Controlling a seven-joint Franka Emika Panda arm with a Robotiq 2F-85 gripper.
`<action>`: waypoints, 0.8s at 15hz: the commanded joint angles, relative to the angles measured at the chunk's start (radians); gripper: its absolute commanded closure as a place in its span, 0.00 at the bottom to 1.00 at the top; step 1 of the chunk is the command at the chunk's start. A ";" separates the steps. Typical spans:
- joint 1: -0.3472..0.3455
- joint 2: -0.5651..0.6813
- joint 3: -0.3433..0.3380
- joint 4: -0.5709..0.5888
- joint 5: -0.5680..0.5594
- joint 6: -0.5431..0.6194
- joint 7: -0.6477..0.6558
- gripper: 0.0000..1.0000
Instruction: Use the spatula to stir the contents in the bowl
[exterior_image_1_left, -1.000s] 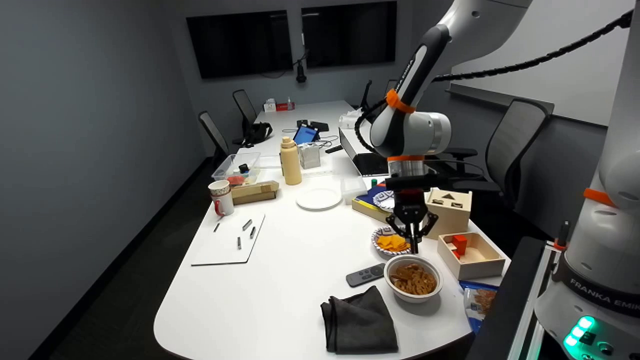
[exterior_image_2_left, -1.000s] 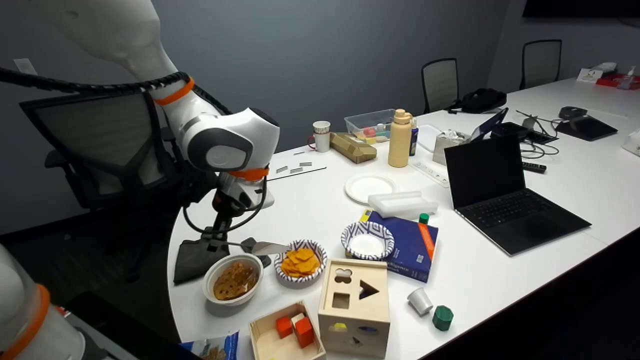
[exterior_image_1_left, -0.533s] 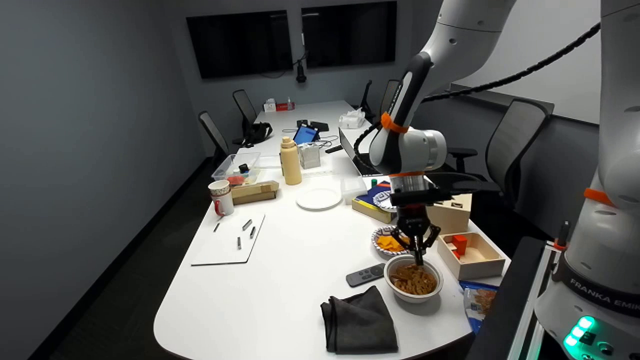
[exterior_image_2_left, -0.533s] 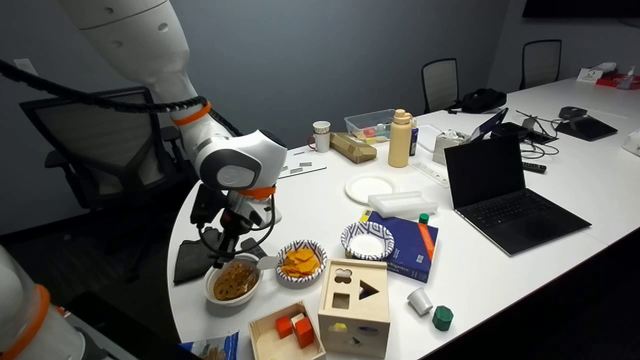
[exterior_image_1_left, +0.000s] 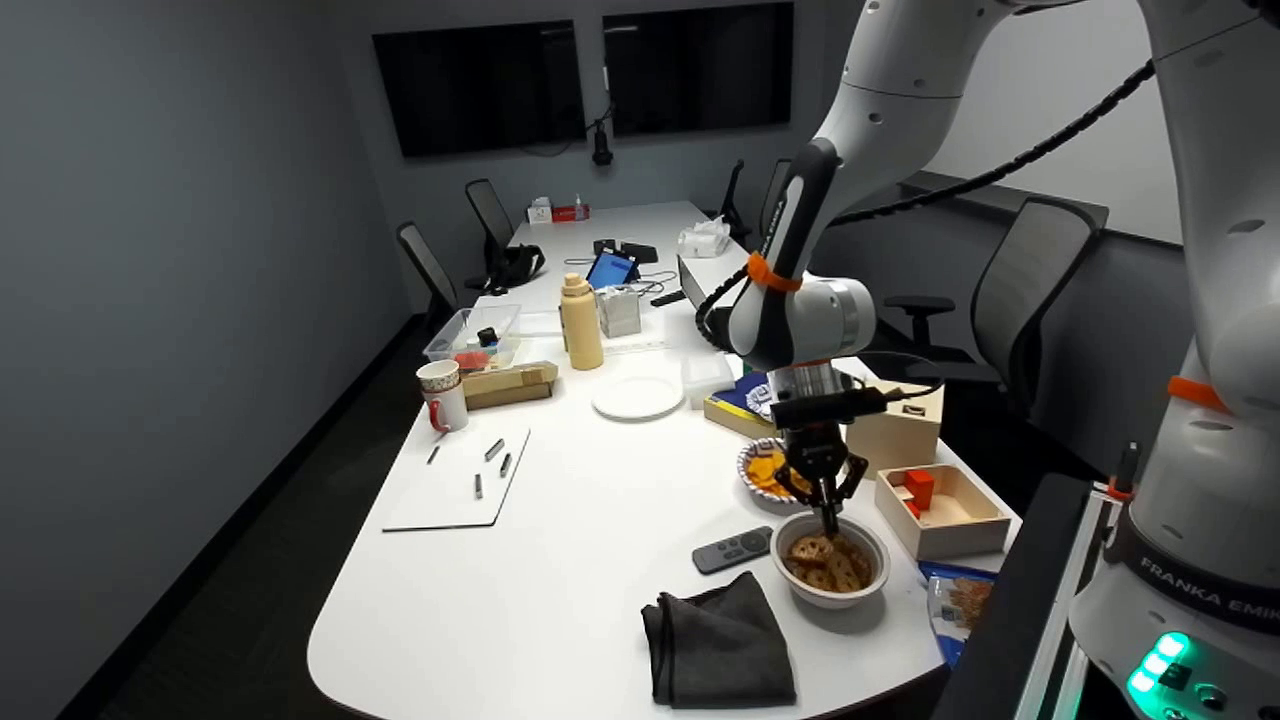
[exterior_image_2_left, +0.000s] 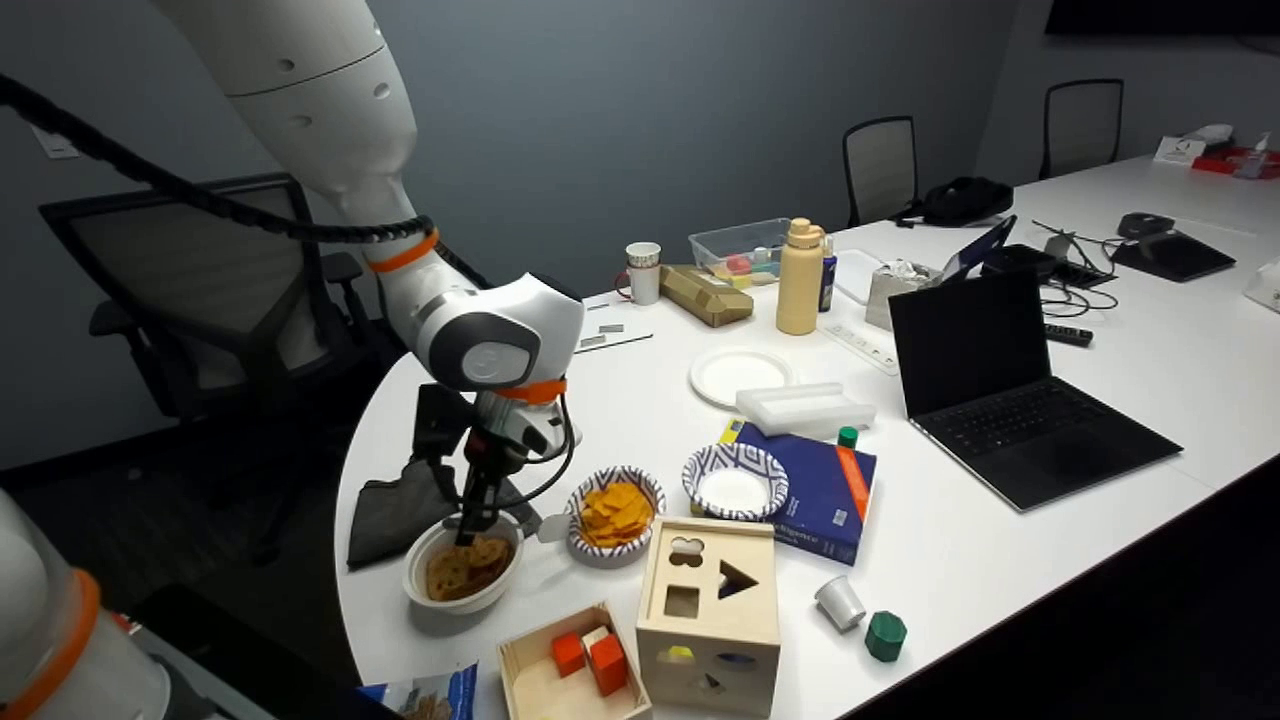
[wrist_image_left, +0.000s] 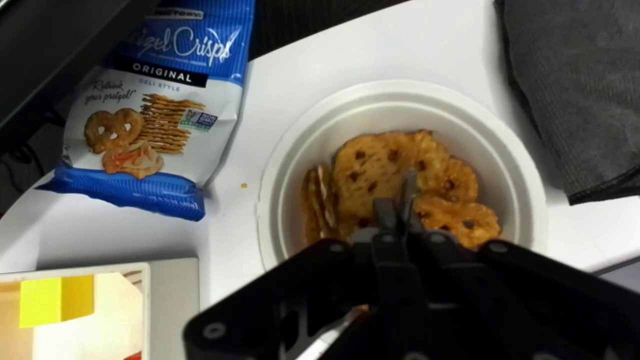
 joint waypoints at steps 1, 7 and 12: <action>0.022 0.014 -0.017 0.017 -0.049 0.034 0.036 0.99; 0.058 -0.047 -0.033 -0.029 -0.104 0.088 0.106 0.99; 0.080 -0.020 -0.055 -0.006 -0.161 0.128 0.159 0.99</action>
